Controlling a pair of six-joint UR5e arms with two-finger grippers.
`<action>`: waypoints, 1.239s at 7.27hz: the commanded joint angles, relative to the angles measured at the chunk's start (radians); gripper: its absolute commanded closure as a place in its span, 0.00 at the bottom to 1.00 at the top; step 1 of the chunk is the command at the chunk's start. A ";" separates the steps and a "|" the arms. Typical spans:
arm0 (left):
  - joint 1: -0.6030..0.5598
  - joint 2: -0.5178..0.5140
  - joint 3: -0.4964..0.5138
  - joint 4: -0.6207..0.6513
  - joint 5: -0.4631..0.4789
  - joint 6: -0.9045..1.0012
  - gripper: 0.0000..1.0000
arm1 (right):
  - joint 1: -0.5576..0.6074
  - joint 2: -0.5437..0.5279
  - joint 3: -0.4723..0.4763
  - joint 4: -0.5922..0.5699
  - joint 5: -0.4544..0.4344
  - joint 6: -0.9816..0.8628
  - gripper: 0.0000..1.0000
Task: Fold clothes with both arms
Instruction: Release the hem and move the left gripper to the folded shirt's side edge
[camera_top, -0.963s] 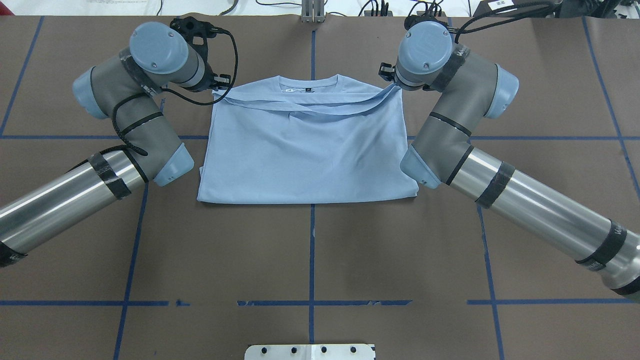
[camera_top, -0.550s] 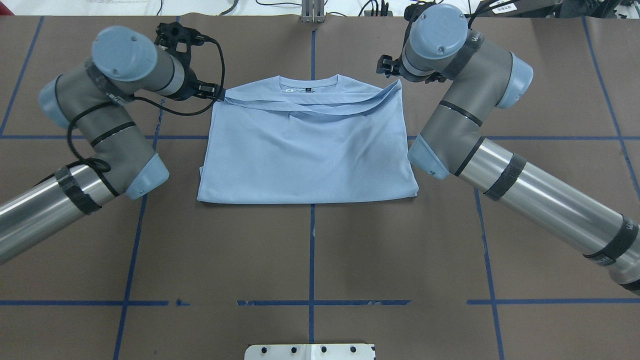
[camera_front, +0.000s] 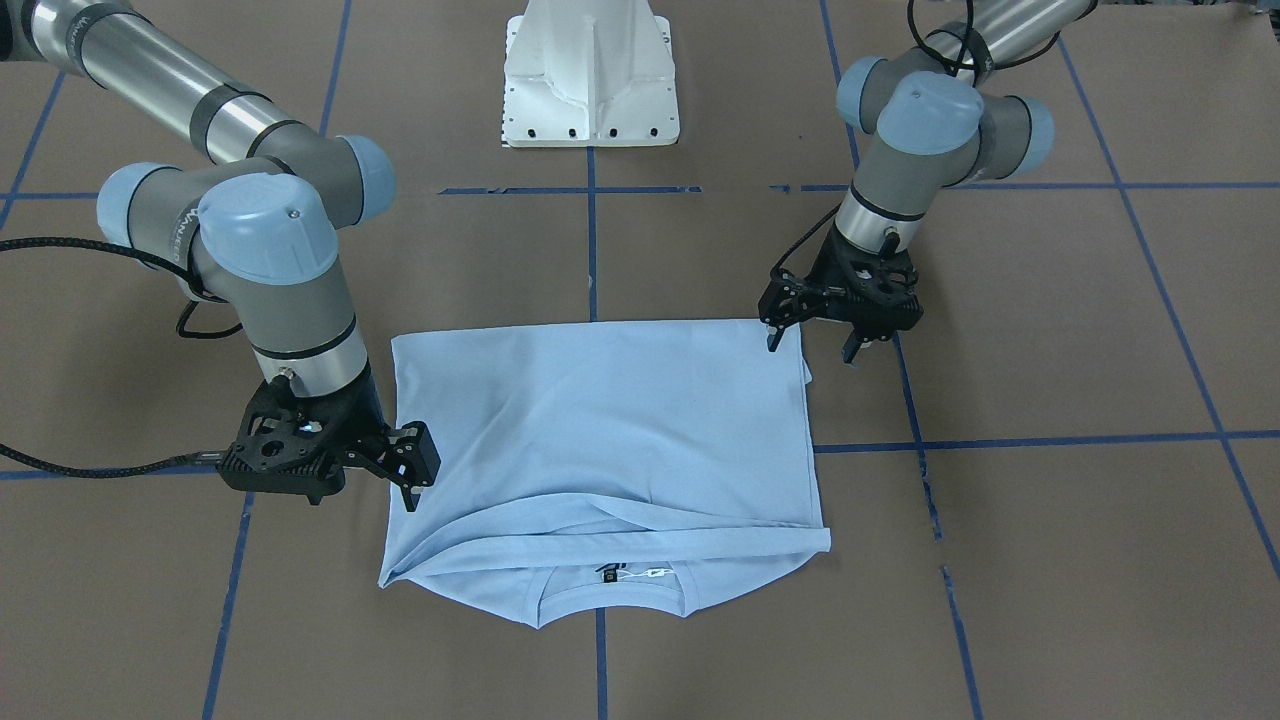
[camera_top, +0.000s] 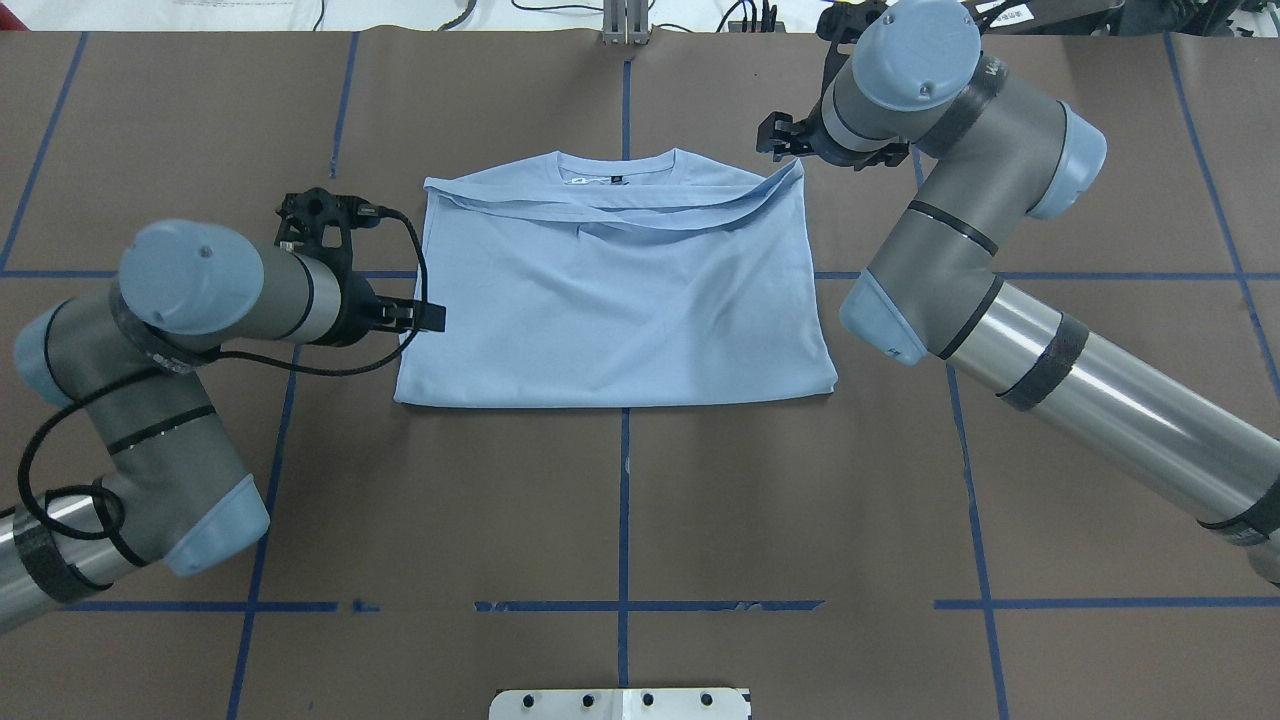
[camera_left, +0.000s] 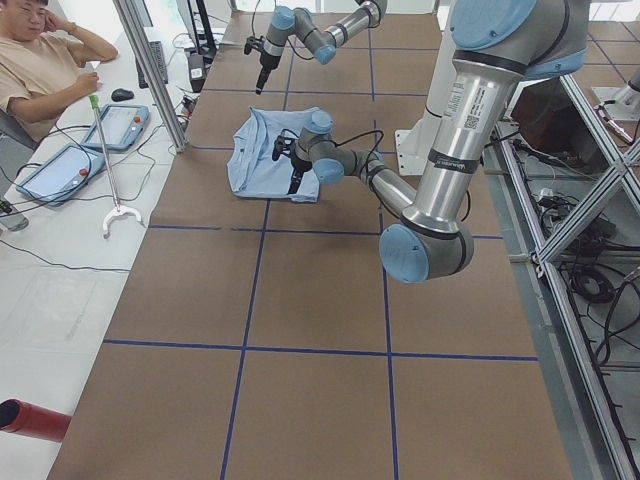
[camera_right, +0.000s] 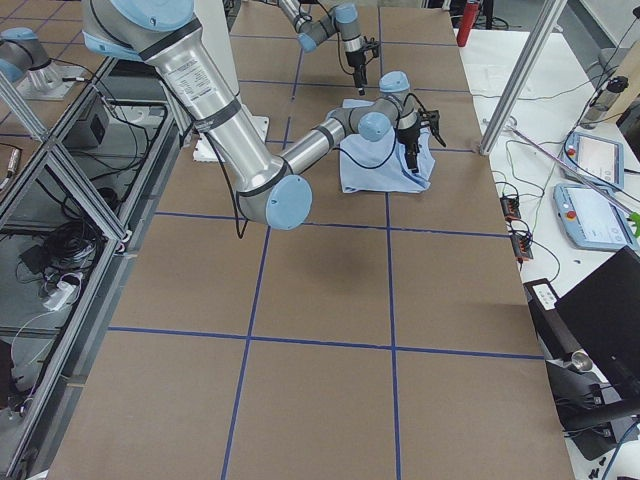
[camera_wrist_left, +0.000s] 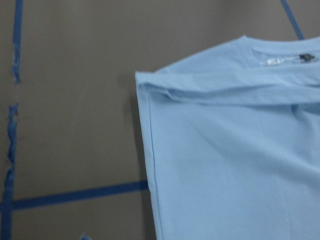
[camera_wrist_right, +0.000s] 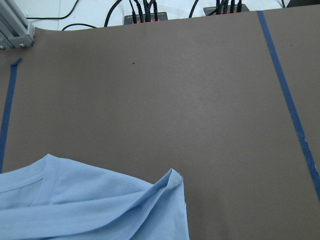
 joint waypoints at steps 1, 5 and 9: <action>0.075 0.017 0.003 -0.001 0.057 -0.094 0.34 | 0.000 -0.002 0.003 0.000 0.000 0.000 0.00; 0.082 0.049 -0.001 0.001 0.068 -0.094 0.50 | 0.000 -0.005 0.003 0.000 0.001 0.000 0.00; 0.118 0.057 -0.007 0.001 0.068 -0.097 0.61 | 0.000 -0.009 0.003 0.000 0.001 -0.002 0.00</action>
